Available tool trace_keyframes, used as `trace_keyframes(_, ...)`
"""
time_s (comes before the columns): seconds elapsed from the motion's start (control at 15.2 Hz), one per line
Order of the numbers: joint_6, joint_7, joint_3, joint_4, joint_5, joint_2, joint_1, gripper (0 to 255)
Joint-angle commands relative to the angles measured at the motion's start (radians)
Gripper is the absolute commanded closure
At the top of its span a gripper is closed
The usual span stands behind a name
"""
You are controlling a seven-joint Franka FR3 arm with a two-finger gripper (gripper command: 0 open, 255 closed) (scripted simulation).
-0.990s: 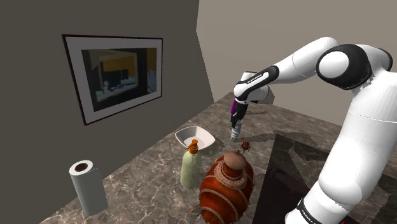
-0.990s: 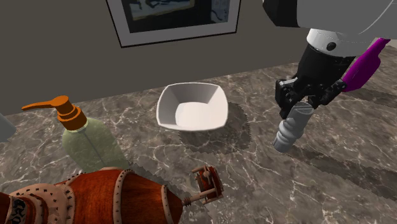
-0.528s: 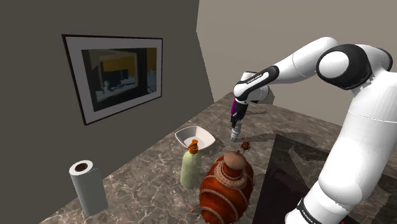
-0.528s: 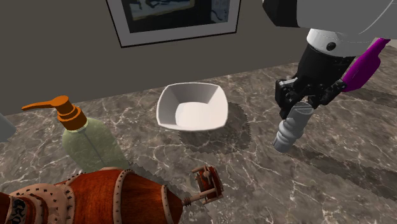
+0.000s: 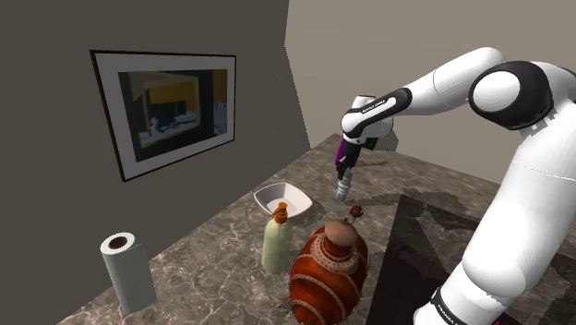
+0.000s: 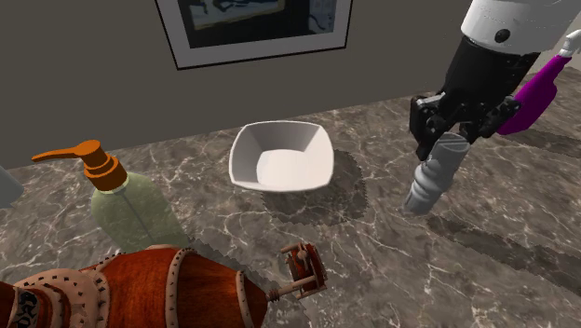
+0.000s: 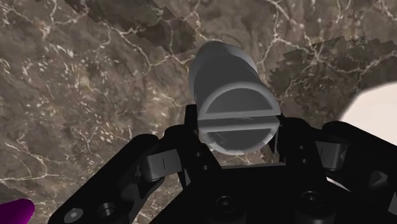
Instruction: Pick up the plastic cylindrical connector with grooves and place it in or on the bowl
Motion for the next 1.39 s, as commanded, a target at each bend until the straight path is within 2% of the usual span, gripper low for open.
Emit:
trace_keyframes(0.0, -0.025, 0.003, -0.001, 0.011, -0.004, -0.015, 0.000, 255)
trace_keyframes(1.06, -0.218, 0.022, -0.003, 0.115, -0.030, -0.106, 0.003, 255)
trace_keyframes(1.32, -0.243, 0.114, 0.041, 0.157, -0.029, -0.090, 0.051, 255)
